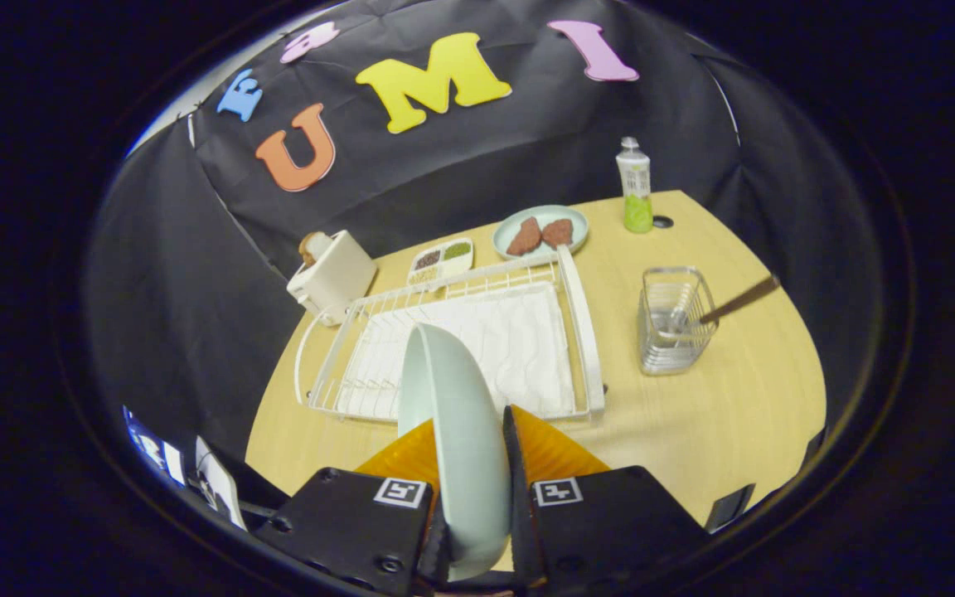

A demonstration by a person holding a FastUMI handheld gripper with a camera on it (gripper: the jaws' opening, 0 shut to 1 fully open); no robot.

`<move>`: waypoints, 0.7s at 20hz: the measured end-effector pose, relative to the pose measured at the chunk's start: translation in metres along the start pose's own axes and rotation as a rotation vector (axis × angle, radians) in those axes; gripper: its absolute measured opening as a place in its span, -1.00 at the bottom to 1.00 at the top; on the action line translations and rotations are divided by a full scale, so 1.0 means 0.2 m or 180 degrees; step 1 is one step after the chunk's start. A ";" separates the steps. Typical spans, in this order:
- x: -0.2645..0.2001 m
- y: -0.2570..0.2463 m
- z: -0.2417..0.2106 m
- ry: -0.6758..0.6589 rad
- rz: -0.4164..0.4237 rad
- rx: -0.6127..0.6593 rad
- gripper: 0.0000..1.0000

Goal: Take the plate from the dish rack, then take the spoon from the basket and place it into the plate.

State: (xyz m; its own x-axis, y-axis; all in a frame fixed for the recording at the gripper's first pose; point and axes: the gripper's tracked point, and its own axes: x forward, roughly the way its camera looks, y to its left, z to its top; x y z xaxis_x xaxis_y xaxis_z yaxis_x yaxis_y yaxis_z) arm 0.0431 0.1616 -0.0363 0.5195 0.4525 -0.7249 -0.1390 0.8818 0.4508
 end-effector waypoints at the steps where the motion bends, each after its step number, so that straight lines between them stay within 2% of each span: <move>1: 0.02 -0.01 -0.08 0.0061 0.0078 0.0056 -0.33; 7: 0.16 -0.10 -0.39 0.0296 0.0332 0.0469 -0.33; 10: 0.24 -0.14 -0.41 0.0319 0.0378 0.0612 -0.33; 14: 0.29 -0.15 -0.42 0.0336 0.0588 0.0753 -0.32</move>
State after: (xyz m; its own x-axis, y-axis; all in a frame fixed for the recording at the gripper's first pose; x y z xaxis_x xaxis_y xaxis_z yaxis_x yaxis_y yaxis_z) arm 0.0061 0.1728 -0.1358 0.4117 0.6243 -0.6639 -0.0166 0.7335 0.6794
